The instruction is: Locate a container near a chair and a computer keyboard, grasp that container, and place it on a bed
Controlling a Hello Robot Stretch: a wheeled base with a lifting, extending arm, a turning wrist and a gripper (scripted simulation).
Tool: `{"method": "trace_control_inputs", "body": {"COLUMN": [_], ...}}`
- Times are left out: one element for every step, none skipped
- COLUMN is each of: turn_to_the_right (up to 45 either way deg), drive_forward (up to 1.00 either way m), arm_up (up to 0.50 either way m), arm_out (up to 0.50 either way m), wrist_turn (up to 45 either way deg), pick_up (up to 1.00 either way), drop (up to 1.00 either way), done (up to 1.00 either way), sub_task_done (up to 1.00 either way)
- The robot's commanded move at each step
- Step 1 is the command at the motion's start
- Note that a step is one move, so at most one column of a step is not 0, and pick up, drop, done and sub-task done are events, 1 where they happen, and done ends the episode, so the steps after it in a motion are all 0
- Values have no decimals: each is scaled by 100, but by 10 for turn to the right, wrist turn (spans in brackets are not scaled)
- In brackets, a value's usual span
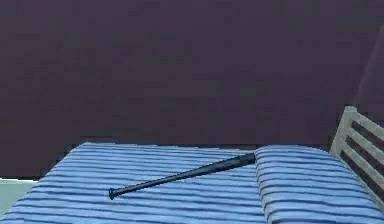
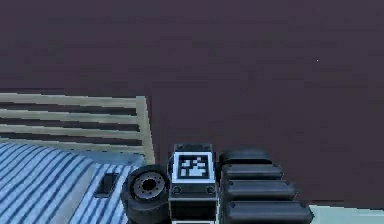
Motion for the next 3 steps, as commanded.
{"method": "trace_control_inputs", "body": {"turn_to_the_right": [-450, -180, -30], "drive_forward": [0, 0, 0], "arm_up": [0, 0, 0], "arm_out": [0, 0, 0], "wrist_turn": [0, 0, 0], "pick_up": [0, 0, 0], "drop": [0, 0, 0], "done": [0, 0, 0], "sub_task_done": [0, 0, 0]}}
